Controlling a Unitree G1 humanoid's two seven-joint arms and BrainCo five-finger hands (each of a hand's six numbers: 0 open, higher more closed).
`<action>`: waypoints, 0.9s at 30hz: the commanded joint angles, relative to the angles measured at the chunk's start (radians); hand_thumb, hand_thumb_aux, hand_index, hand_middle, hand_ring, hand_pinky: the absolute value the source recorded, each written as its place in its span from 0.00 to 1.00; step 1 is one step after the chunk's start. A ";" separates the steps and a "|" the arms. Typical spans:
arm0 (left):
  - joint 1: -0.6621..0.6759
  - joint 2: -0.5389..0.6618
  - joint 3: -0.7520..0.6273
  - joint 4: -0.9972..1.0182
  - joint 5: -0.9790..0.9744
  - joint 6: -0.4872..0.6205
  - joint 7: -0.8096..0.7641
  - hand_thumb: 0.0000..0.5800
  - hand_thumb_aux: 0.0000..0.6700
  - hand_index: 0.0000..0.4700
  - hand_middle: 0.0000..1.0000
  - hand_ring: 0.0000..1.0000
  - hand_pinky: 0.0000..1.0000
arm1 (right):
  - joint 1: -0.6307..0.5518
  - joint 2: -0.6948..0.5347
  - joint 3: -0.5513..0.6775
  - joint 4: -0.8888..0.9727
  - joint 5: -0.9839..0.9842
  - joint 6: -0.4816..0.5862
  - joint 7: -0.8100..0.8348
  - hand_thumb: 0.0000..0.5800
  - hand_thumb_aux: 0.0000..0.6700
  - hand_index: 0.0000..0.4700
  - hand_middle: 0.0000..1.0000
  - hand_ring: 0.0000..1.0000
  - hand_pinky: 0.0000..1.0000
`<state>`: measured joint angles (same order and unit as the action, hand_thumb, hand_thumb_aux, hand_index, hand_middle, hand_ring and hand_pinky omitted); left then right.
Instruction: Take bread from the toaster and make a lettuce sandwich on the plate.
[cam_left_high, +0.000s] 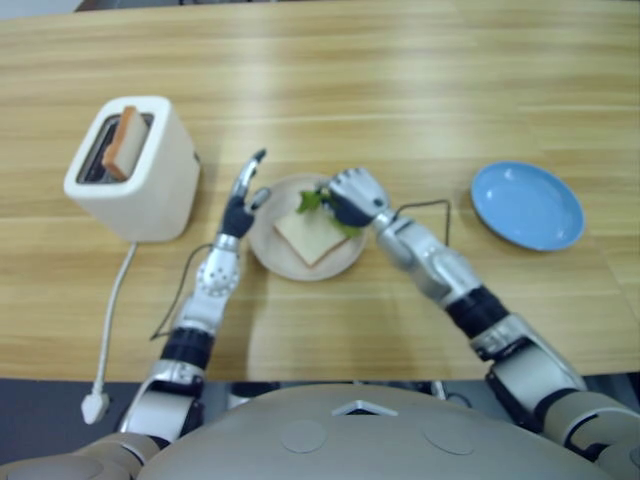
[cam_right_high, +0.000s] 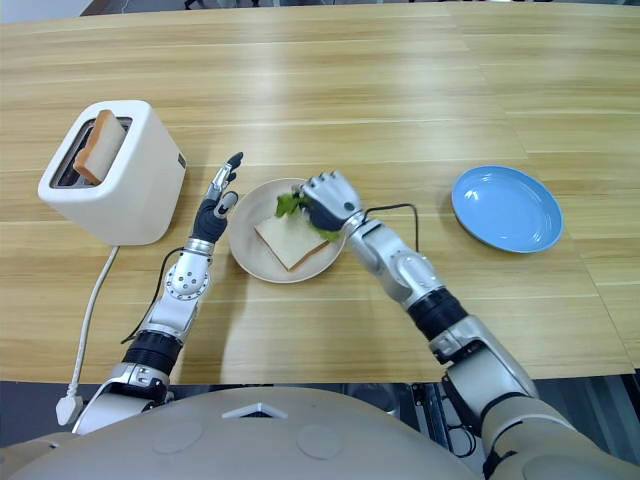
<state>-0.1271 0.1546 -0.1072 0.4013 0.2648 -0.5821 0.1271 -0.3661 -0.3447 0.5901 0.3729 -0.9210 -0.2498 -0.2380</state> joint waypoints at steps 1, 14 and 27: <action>0.002 -0.004 -0.003 0.020 0.001 0.003 -0.005 0.00 0.00 0.00 0.00 0.00 0.00 | -0.004 -0.005 0.029 0.080 -0.013 -0.026 0.010 1.00 1.00 0.98 1.00 1.00 1.00; 0.005 -0.015 -0.010 0.034 0.017 0.002 0.004 0.00 0.00 0.00 0.00 0.00 0.00 | 0.053 -0.034 0.011 0.020 0.049 -0.069 0.053 1.00 1.00 0.98 1.00 1.00 1.00; 0.003 -0.019 -0.014 0.059 0.027 -0.003 0.013 0.00 0.00 0.00 0.00 0.00 0.00 | 0.072 -0.025 -0.019 -0.129 0.059 -0.063 0.092 1.00 1.00 0.98 1.00 1.00 1.00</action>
<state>-0.1268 0.1384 -0.1119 0.4389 0.2771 -0.5894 0.1353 -0.2957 -0.3705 0.5823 0.2581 -0.8597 -0.3185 -0.1593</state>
